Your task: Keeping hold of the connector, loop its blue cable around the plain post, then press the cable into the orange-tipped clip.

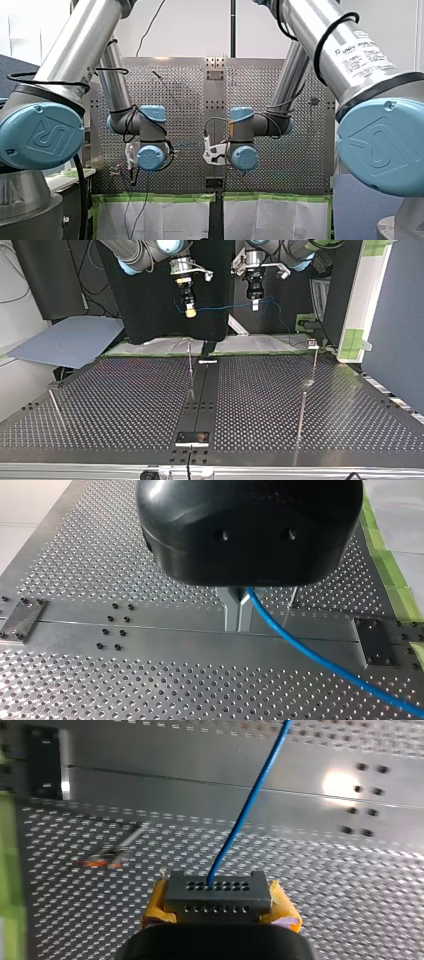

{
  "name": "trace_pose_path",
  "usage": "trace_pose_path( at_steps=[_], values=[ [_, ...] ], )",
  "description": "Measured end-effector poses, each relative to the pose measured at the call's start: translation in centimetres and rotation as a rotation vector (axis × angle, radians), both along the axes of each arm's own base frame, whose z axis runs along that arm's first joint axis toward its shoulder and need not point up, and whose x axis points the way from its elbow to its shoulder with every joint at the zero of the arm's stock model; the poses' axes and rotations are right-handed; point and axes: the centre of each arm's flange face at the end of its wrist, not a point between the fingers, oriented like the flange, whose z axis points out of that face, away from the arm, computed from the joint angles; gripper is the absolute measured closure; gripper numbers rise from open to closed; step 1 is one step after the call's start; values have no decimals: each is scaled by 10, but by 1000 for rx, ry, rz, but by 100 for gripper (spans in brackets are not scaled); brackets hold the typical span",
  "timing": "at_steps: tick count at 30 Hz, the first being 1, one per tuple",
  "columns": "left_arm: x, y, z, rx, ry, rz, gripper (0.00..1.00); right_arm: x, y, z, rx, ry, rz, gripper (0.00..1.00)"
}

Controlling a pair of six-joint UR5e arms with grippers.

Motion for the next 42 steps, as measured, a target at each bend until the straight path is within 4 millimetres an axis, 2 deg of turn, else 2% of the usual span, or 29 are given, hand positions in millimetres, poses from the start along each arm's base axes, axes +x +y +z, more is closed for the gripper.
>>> trace_pose_path(
  at_steps=[5,10,16,27,42],
  values=[
    [0,0,0,0,0,0,98,-5,5,-26,41,44,1,100],
    [0,0,0,0,0,0,98,-6,7,-37,57,60,1,100],
    [0,0,0,1,1,0,98,-7,7,-38,59,62,1,100],
    [7,21,-5,132,83,-15,98,-7,7,-39,59,62,1,100],
    [4,19,-9,183,136,-88,98,-7,7,-39,59,62,1,100]
  ],
)
